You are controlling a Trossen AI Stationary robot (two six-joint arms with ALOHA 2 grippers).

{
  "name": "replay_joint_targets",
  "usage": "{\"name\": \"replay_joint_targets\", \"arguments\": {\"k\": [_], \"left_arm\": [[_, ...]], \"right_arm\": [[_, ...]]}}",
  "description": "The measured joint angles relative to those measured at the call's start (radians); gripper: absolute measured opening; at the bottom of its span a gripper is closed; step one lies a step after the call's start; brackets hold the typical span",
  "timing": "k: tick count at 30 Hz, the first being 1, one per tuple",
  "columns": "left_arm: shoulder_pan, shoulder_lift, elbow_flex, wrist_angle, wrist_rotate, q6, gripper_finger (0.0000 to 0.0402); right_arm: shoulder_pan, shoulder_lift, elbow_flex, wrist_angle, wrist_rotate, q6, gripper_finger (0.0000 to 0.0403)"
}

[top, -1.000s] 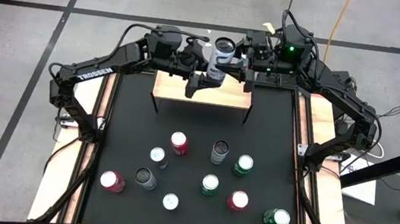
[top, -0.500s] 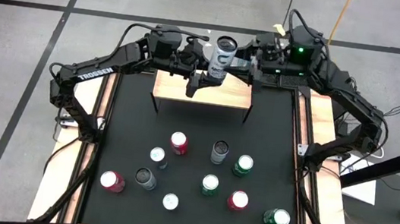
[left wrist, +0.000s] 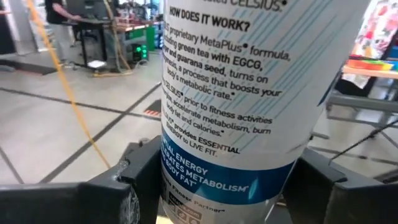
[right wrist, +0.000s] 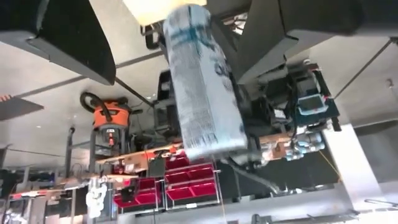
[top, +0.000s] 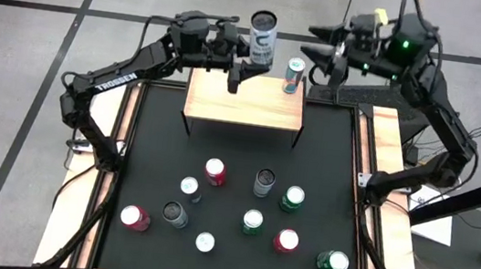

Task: Place canned beverage on shelf
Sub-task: Put the top left white soda can on the shelf

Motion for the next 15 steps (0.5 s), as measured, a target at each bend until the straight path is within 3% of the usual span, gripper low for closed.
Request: {"name": "replay_joint_targets", "arguments": {"k": [9,15], "left_arm": [[0.055,0.093,0.000,0.100,0.038,-0.045,0.0247],[0.073,0.152,0.000,0.154,0.046,-0.053,0.0248]], "right_arm": [[-0.137,0.212,0.316,-0.158,-0.179,-0.003,0.0311],[-0.212,0.288,0.380,-0.181,-0.364,-0.011,0.0311]]}}
